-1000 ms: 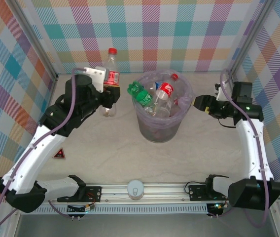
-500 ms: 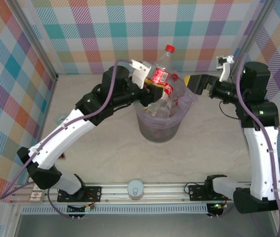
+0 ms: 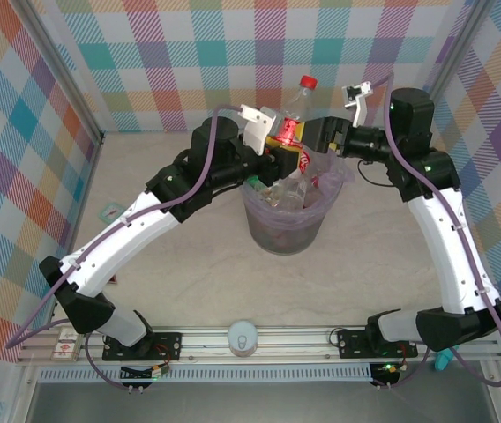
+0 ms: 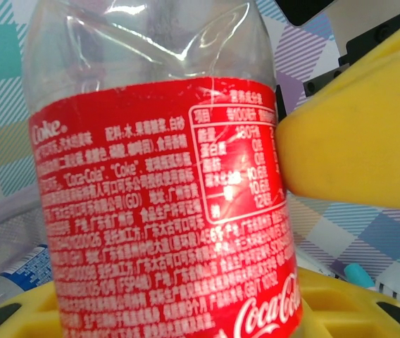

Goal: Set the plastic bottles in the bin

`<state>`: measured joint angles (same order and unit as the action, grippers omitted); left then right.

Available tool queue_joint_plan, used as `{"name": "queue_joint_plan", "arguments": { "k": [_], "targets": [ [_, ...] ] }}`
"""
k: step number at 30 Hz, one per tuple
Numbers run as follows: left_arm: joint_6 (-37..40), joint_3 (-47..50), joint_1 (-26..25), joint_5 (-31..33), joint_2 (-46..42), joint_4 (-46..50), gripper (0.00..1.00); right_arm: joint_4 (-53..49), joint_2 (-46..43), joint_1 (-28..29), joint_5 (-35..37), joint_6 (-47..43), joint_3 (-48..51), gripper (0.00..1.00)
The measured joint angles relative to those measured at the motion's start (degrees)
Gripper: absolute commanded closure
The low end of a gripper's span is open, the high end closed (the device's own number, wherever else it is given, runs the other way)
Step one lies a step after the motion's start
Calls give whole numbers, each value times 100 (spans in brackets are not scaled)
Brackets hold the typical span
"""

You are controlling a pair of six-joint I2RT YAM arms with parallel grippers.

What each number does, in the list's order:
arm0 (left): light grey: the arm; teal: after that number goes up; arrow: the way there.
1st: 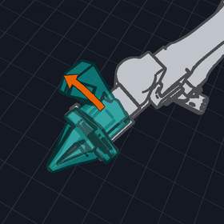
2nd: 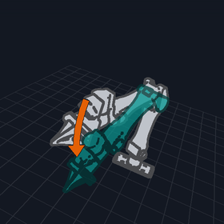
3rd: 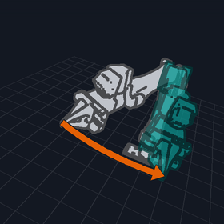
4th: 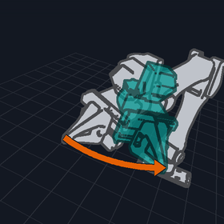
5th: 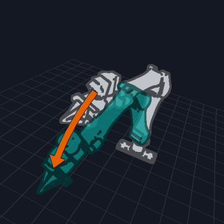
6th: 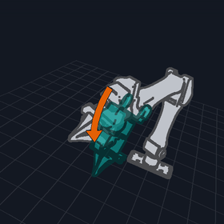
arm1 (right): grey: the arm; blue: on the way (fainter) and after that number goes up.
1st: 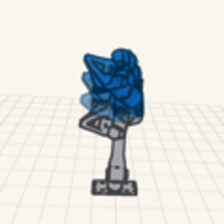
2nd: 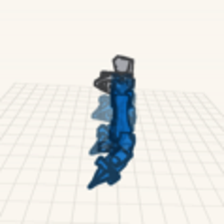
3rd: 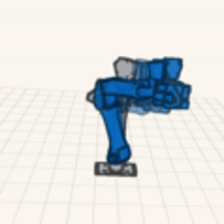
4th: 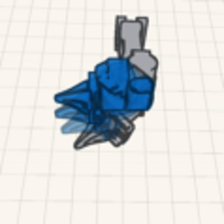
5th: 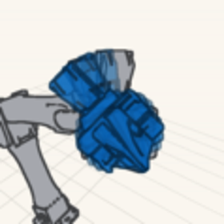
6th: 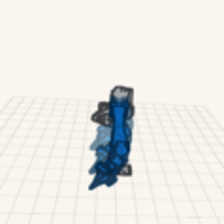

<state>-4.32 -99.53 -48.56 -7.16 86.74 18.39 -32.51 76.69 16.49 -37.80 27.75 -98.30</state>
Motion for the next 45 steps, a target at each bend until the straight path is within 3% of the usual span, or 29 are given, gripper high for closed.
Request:
{"name": "queue_joint_plan", "arguments": {
  "k": [6,12,16,19,21,24,33,39,45],
  "targets": [
    [-39,0,-11,-48,50,-192,93,251,271,11,-234,195,-262,9],
    [-35,11,-13,-52,76,-216,93,264,398,11,-225,199,-468,21],
    [-33,87,-13,-55,109,-363,93,238,522,11,-186,186,-717,23],
    [-33,70,-13,-81,203,-463,93,157,595,-7,-107,181,-800,46],
    [-37,11,0,-55,289,-466,91,144,654,-37,-144,249,-852,47],
    [-59,-42,0,-28,365,-476,81,116,684,-79,-122,223,-866,47],
    [-317,-31,157,-37,350,-514,3,-13,706,-37,94,59,-1088,53],
    [-616,743,470,-79,-299,-505,0,-9,638,-129,577,-79,-1113,54],
    [-994,1123,863,243,-1121,-498,0,-61,125,-605,1054,-376,-741,54]
  ]
}}
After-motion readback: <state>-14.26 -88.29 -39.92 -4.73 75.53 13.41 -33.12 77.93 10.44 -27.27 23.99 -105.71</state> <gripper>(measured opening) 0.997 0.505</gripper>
